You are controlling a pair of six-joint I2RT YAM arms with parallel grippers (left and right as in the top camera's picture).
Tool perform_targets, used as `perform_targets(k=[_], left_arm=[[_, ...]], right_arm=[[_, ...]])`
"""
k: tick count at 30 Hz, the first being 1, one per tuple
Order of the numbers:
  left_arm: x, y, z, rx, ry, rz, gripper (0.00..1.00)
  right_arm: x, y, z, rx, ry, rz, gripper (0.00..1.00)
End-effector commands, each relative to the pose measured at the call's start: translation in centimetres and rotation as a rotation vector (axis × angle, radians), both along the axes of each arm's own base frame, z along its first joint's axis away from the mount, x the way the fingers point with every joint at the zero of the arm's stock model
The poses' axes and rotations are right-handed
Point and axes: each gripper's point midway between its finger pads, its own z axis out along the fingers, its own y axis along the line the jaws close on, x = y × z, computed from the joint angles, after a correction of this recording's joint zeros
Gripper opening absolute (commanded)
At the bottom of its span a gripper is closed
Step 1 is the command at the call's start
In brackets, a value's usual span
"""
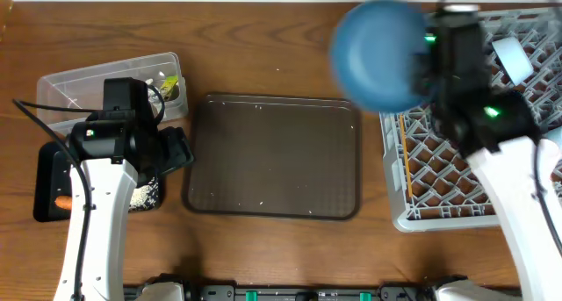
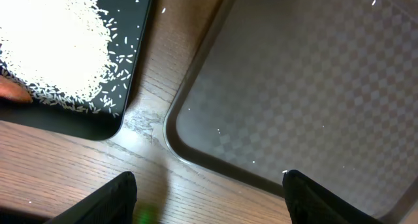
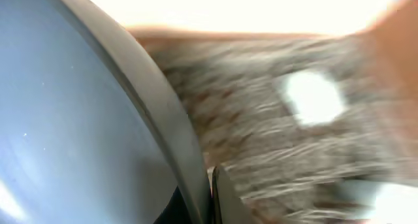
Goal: Sort waste into correct bins and load items into the dishwasher rack
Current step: 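Grasp the blue plate rim with the right gripper and lift it, then carry the blue plate into the dish rack and lower it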
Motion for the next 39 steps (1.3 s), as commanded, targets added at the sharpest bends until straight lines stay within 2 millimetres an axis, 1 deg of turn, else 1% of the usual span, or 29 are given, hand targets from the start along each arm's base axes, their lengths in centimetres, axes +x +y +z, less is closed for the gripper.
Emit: perform_targets(k=[1, 2, 4, 5, 7, 10, 14, 15, 21, 27, 30, 34, 37, 38, 39], left_arm=[[-0.1, 0.3, -0.2, 0.013, 0.009, 0.001, 0.73], [-0.1, 0.3, -0.2, 0.012, 0.009, 0.001, 0.73], [-0.1, 0.3, -0.2, 0.012, 0.010, 0.001, 0.72], [-0.1, 0.3, -0.2, 0.012, 0.010, 0.001, 0.73], [-0.1, 0.3, -0.2, 0.012, 0.010, 0.001, 0.72], [-0.1, 0.3, -0.2, 0.012, 0.010, 0.001, 0.72], [-0.1, 0.3, -0.2, 0.012, 0.011, 0.001, 0.72], [-0.1, 0.3, -0.2, 0.012, 0.010, 0.001, 0.73], [-0.1, 0.3, -0.2, 0.012, 0.010, 0.001, 0.72], [-0.1, 0.3, -0.2, 0.012, 0.010, 0.001, 0.73], [-0.1, 0.3, -0.2, 0.012, 0.009, 0.001, 0.73], [-0.1, 0.3, -0.2, 0.012, 0.009, 0.001, 0.73], [-0.1, 0.3, -0.2, 0.012, 0.009, 0.001, 0.72], [-0.1, 0.3, -0.2, 0.012, 0.009, 0.001, 0.73], [-0.1, 0.3, -0.2, 0.012, 0.009, 0.001, 0.73]], right_arm=[[-3.3, -9.5, 4.4, -0.363, -0.077, -0.469, 0.01], [-4.2, -11.0, 5.6, -0.414, -0.107, -0.569, 0.01], [-5.1, -12.8, 6.8, -0.462, -0.149, -0.697, 0.01], [-5.3, -13.6, 7.1, -0.480, -0.159, -0.743, 0.01], [-4.9, -14.8, 7.0, -0.497, -0.150, -0.779, 0.01], [-3.9, -16.0, 5.8, -0.520, -0.113, -0.805, 0.01], [-2.1, -16.8, 3.0, -0.559, -0.032, -0.806, 0.01], [-1.5, -16.9, 2.0, -0.570, -0.007, -0.800, 0.01], [1.5, -16.8, -3.0, -0.619, 0.096, -0.769, 0.01], [3.4, -16.5, -7.2, -0.652, 0.178, -0.733, 0.01], [4.3, -15.4, -8.8, -0.646, 0.200, -0.682, 0.01], [5.6, -13.2, -10.2, -0.602, 0.211, -0.585, 0.01], [6.2, -11.8, -11.2, -0.568, 0.230, -0.514, 0.02], [6.3, -11.3, -11.5, -0.563, 0.241, -0.492, 0.05], [6.3, -10.7, -11.9, -0.553, 0.257, -0.462, 0.13]])
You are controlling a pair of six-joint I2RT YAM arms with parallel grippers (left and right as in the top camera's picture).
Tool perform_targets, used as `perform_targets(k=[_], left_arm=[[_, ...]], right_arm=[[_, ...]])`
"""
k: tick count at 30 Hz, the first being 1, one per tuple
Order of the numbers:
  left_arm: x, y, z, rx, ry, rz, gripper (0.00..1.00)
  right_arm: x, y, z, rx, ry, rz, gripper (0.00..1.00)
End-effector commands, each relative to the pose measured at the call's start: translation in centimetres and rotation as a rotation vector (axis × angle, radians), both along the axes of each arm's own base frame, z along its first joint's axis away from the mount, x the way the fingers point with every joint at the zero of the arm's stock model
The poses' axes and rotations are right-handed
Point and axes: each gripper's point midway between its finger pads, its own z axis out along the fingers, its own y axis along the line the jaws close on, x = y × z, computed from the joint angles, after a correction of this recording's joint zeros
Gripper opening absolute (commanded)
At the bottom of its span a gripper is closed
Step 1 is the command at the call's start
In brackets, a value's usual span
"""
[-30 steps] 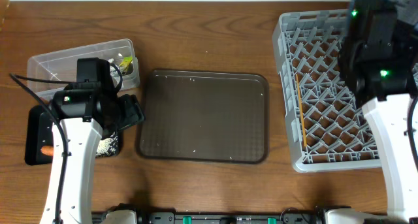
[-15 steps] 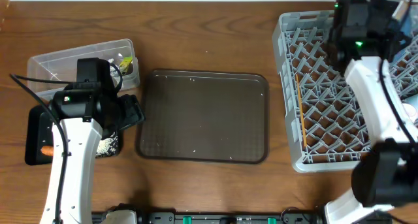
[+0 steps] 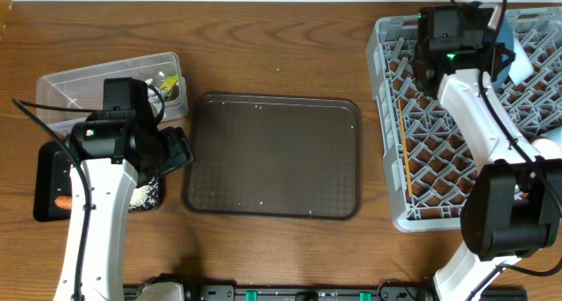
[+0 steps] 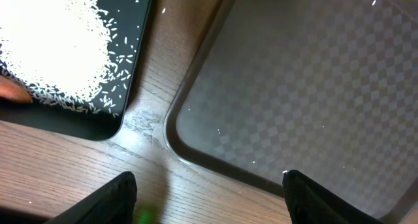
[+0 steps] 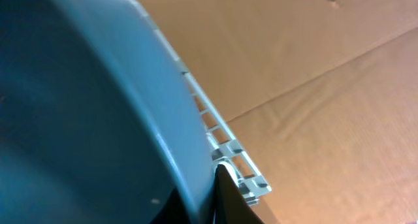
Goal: Sort waste into correct bins and load items into the dishwasher rack
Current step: 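Carry the blue plate into the dish rack and lower it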
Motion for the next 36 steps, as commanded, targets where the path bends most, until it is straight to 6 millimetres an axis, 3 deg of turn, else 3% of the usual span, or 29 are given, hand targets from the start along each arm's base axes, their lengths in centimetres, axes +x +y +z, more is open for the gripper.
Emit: perform_targets(k=[1, 4, 6, 11, 15, 22, 30, 33, 36], left_arm=[[-0.1, 0.3, -0.2, 0.012, 0.009, 0.001, 0.73], [-0.1, 0.3, -0.2, 0.012, 0.009, 0.001, 0.73], [-0.1, 0.3, -0.2, 0.012, 0.009, 0.001, 0.73], [-0.1, 0.3, -0.2, 0.012, 0.010, 0.001, 0.72], [-0.1, 0.3, -0.2, 0.012, 0.010, 0.001, 0.72], [-0.1, 0.3, -0.2, 0.012, 0.010, 0.001, 0.73], [-0.1, 0.3, -0.2, 0.012, 0.010, 0.001, 0.73], [-0.1, 0.3, -0.2, 0.012, 0.009, 0.001, 0.73], [-0.1, 0.3, -0.2, 0.012, 0.010, 0.001, 0.73]], right_arm=[[1.1, 2.5, -3.2, 0.101, 0.088, 0.111, 0.25], [0.7, 3.5, -4.5, 0.137, 0.165, 0.151, 0.78], [0.1, 4.2, -5.4, 0.169, 0.216, 0.171, 0.98], [-1.4, 5.0, -6.8, 0.304, 0.226, 0.166, 0.99], [-2.0, 6.1, -6.4, 0.418, 0.208, 0.208, 0.99], [-3.7, 8.8, -2.2, 0.600, 0.149, 0.363, 0.99], [-7.1, 14.8, 3.7, 0.857, 0.100, 0.732, 0.99], [-8.9, 16.8, 4.4, 0.949, 0.122, 0.819, 0.99], [-10.6, 18.4, 3.8, 1.049, 0.184, 0.859, 0.99]])
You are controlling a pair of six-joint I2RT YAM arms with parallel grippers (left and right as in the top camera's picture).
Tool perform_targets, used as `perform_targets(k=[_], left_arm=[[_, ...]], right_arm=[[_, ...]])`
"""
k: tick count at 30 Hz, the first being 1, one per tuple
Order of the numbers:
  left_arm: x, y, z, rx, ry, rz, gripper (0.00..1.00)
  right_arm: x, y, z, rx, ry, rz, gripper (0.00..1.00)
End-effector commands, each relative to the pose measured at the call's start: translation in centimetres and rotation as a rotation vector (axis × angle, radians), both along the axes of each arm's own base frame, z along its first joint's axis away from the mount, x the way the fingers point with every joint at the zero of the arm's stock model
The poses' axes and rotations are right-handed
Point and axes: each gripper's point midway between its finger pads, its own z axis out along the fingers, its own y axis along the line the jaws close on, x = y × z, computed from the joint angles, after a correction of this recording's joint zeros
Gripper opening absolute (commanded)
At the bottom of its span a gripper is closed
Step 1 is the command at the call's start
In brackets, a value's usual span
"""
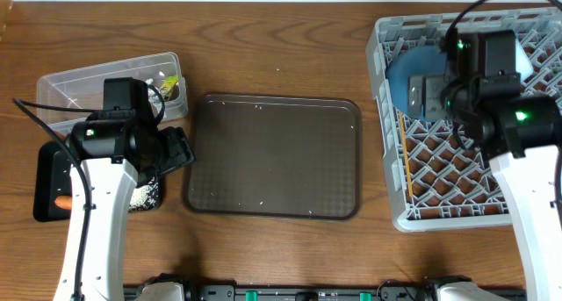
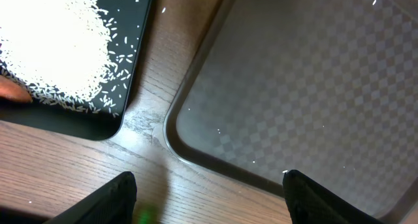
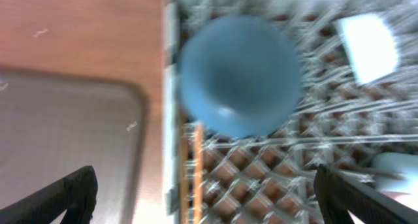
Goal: Sort waste into correct bins and load items into the dishwasher rack
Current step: 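Carry the blue plate into the dish rack and lower it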
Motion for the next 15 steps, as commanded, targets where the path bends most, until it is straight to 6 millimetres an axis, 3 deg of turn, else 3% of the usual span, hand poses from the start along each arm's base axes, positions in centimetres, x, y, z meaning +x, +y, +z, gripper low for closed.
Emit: perform_targets(k=[1, 8, 15], left_arm=[[-0.1, 0.3, -0.2, 0.012, 0.008, 0.001, 0.73], [-0.1, 0.3, -0.2, 0.012, 0.009, 0.001, 0.73], [0.0, -0.2, -0.1, 0.002, 0.000, -0.031, 0.73]], right_arm=[[-1.5, 3.4, -0.7, 0.141, 0.074, 0.147, 0.99], [-4.1, 3.2, -3.0, 0.139, 0.208, 0.144, 0.99], [-4.4, 3.2, -3.4, 0.142, 0.226, 0.136, 0.99]])
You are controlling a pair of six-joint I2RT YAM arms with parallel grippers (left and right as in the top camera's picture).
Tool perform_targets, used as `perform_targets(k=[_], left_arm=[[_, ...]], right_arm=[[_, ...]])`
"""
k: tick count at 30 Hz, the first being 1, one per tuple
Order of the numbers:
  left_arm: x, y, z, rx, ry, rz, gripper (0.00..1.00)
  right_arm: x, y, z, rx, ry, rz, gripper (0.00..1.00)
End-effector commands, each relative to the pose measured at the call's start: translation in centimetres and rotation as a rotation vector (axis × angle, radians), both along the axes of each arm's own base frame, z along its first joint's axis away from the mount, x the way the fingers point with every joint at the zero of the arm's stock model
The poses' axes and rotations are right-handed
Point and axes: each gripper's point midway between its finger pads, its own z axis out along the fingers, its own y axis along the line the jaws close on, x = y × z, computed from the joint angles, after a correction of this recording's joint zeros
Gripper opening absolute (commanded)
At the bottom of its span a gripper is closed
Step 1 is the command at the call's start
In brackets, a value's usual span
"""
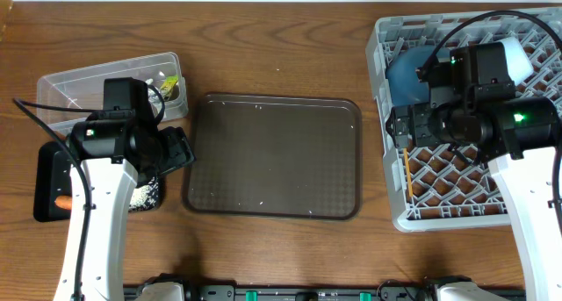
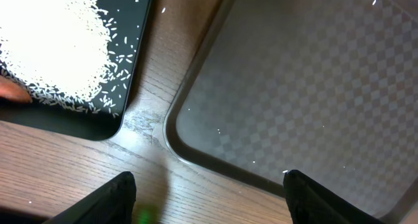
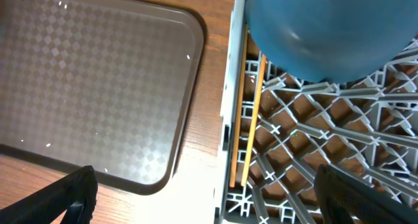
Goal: Sort waste into correct bins and load items into the dishwasher rack
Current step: 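Carry the blue plate into the dish rack and lower it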
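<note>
A blue bowl (image 1: 410, 68) rests in the grey dishwasher rack (image 1: 397, 215) at its far left corner, also filling the top of the right wrist view as blue bowl (image 3: 326, 28). Two wooden chopsticks (image 3: 251, 113) lie along the rack's left wall. My right gripper (image 3: 209, 201) is open and empty, over the rack's left edge, beside the brown tray (image 1: 272, 156). My left gripper (image 2: 209, 198) is open and empty over the tray's left corner (image 2: 189, 145). A black bin (image 2: 117, 123) with white rice (image 2: 52, 48) lies to its left.
A clear plastic bin (image 1: 61, 86) with scraps stands at the far left. A white cup (image 1: 516, 57) lies in the rack's far part. An orange piece (image 1: 63, 202) sits in the black bin (image 1: 44, 191).
My right gripper has moved towards the near side and a little left, off the blue bowl, which stays in the rack's corner. The left arm has not moved.
My right gripper first held the blue bowl in the air near the rack's left side. Then it held the bowl at the rack's far edge. By the last moment the bowl lay in the rack and the gripper was open above it; now it has drawn back.
</note>
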Motion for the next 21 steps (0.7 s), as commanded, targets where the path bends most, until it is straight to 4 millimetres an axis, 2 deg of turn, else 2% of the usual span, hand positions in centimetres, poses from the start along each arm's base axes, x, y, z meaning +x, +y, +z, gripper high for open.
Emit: perform_targets(k=[1, 6, 8, 10, 14, 16, 21], left_arm=[[0.6, -1.5, 0.1, -0.022, -0.030, -0.117, 0.73], [1.6, -5.7, 0.3, -0.026, -0.085, -0.340, 0.79], [0.9, -7.0, -0.4, -0.022, -0.043, -0.394, 0.80], [-0.4, -7.3, -1.2, -0.005, 0.030, -0.424, 0.83], [-3.9, -6.1, -2.0, 0.034, 0.197, -0.427, 0.84], [-4.8, -5.7, -1.7, 0.044, 0.221, -0.421, 0.84], [-5.3, -5.5, 0.2, 0.050, 0.084, -0.419, 0.84]], right_arm=[[0.2, 0.4, -0.2, 0.017, -0.003, 0.004, 0.99], [2.7, 0.5, 0.7, 0.090, -0.078, -0.057, 0.99], [3.3, 0.1, 0.7, 0.140, -0.075, -0.082, 0.99], [3.3, -1.3, 0.3, 0.165, -0.045, -0.136, 0.99], [1.5, -5.2, -1.0, 0.136, 0.051, -0.254, 0.99], [0.3, -6.7, -1.5, 0.123, 0.098, -0.290, 0.99], [-2.7, -8.4, -2.3, 0.104, 0.186, -0.350, 0.98]])
